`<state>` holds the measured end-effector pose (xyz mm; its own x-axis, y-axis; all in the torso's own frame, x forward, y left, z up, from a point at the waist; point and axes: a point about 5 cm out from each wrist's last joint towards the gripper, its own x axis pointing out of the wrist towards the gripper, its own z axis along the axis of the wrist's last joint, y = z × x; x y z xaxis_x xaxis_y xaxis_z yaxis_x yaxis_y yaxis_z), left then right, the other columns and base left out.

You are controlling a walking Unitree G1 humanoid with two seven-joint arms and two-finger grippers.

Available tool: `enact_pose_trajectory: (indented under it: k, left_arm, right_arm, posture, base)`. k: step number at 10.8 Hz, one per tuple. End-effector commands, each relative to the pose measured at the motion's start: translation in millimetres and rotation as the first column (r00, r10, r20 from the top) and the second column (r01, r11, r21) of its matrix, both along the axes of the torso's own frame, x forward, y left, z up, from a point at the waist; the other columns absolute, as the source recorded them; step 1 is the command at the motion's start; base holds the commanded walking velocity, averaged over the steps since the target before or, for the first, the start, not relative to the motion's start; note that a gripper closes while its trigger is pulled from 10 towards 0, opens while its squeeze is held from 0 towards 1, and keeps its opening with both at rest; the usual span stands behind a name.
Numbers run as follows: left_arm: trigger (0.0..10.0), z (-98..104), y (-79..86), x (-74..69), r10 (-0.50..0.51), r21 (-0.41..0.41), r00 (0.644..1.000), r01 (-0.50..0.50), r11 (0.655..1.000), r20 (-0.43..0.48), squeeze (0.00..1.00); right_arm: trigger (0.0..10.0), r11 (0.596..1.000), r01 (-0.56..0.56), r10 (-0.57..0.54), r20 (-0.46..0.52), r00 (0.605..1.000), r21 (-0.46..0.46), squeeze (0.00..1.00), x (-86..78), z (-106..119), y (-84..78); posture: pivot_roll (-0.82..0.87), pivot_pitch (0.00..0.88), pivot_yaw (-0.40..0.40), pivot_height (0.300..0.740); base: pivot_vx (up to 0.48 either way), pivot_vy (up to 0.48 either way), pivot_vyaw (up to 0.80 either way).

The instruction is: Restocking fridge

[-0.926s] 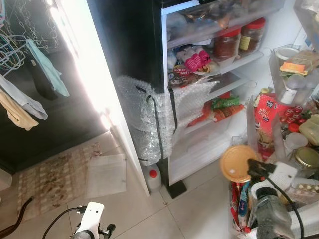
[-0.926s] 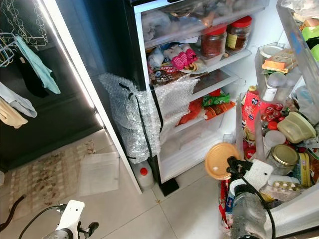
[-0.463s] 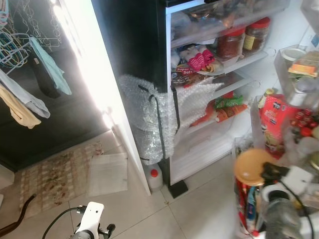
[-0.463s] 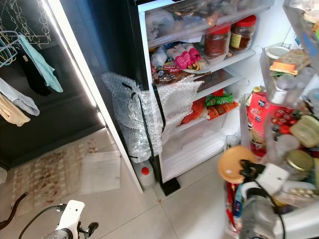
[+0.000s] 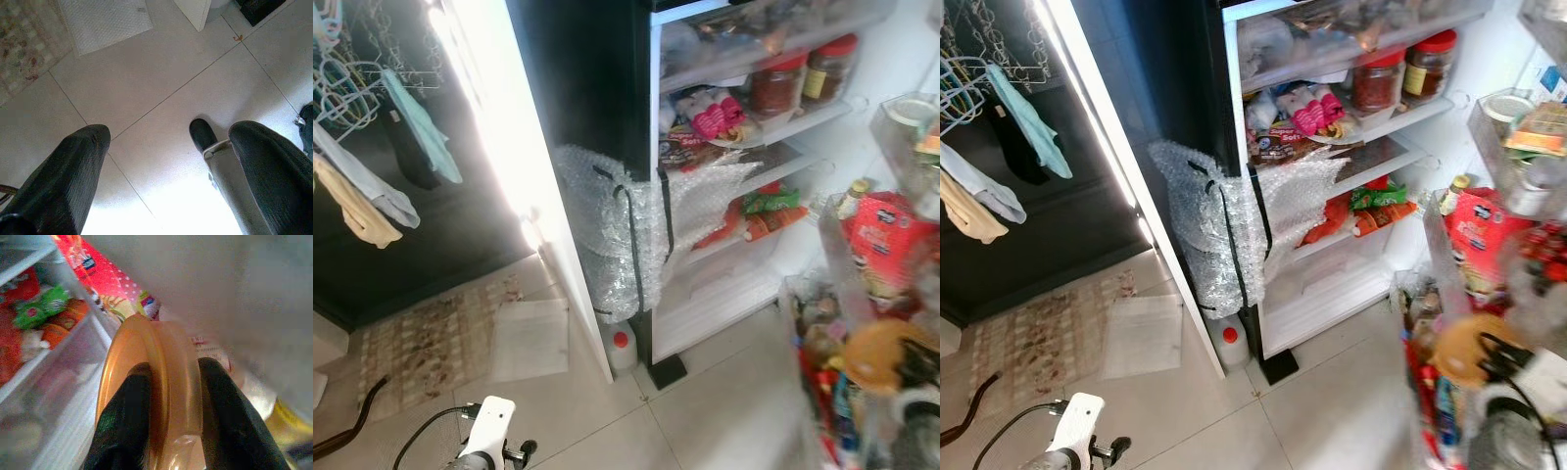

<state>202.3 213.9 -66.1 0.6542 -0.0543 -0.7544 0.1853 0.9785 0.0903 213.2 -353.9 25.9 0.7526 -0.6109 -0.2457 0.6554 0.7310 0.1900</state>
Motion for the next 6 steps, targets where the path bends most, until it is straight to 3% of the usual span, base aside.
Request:
enact_pose_trajectory:
  k: [1, 3, 6]
  left_arm:
    - [10.0, -3.9, 5.5, -8.0, -0.012, 0.023, 0.999, 0.013, 1.0, -0.046, 0.0]
    - [10.0, -3.6, 5.8, -7.6, -0.018, 0.024, 0.999, 0.019, 1.0, -0.046, 0.0]
    - [10.0, -3.8, 5.3, -7.6, -0.017, 0.025, 0.999, 0.018, 1.0, -0.046, 0.0]
  right_arm:
    - [10.0, 0.997, 0.071, -0.071, -0.026, 0.997, 0.008, 0.0, -13.9, -4.9, -9.7]
    - [10.0, 0.996, 0.094, -0.094, -0.029, 0.995, 0.004, 0.0, -17.2, -5.1, -13.4]
    - [10.0, 0.997, 0.069, -0.068, -0.011, 0.998, 0.019, 0.0, -8.9, -6.7, -3.6]
  posture:
    - [-0.22, 0.09, 0.113, 0.74]
    - [-0.22, 0.091, 0.115, 0.74]
    - [-0.22, 0.091, 0.111, 0.74]
  base:
    - [0.0, 0.0, 0.0]
    - [0.0, 0.0, 0.0]
    - [0.0, 0.0, 0.0]
